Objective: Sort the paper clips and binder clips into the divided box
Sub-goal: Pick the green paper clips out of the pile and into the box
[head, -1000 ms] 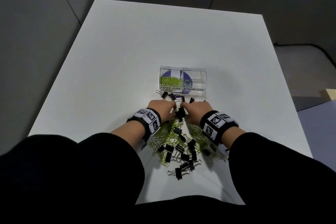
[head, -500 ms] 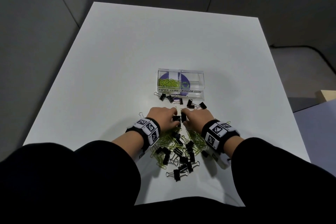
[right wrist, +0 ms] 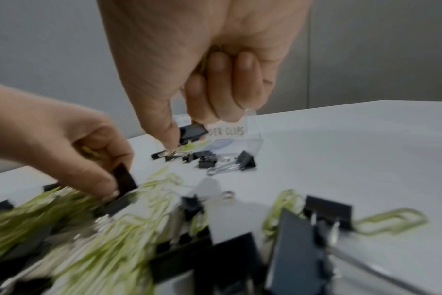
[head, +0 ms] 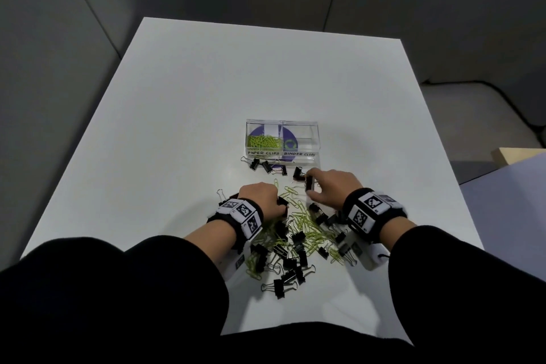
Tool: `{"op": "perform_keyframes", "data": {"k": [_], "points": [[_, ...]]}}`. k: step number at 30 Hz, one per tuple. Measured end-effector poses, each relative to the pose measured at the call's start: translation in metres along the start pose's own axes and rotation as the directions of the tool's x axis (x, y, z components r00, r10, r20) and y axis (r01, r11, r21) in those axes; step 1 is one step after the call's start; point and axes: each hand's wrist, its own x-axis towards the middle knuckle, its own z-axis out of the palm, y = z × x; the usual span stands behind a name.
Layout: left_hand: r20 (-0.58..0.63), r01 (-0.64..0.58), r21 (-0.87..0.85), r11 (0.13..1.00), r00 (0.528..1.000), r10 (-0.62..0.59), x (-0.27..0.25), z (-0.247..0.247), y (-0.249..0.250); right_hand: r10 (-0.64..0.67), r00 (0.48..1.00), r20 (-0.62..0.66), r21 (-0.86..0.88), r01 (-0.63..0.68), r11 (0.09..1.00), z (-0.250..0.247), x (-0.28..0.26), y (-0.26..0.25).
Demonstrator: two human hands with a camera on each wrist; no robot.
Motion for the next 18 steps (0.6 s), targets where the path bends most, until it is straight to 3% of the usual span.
{"op": "perform_keyframes", "data": {"k": [4,9,13,16,18], "points": [[-0.052,-0.023,-0.089,0.996,0.998,0.018,0.004,-0.018,-0.013,0.206,0.974,-0.092,0.126,-0.194,0.973,-0.006,0.002,0.025],[-0.079,0.015,-0.166,0.986,0.996,-0.029,0.010,-0.034,-0.027,0.333,0.943,0.019,0.187,-0.330,0.925,0.004,0.008,0.035],[-0.042,0.003,-0.013,1.000,0.999,-0.003,0.016,-0.020,-0.018,0.223,0.972,-0.079,0.118,-0.214,0.970,0.010,0.007,0.017],[-0.059,0.020,0.052,0.998,0.998,-0.017,0.020,-0.011,-0.010,0.053,0.999,0.006,0.033,-0.053,0.998,0.018,0.010,-0.005],[-0.076,0.026,0.052,0.998,0.997,-0.022,0.022,-0.009,-0.008,0.015,0.998,0.056,-0.002,-0.015,1.000,0.023,0.015,-0.017]]}}
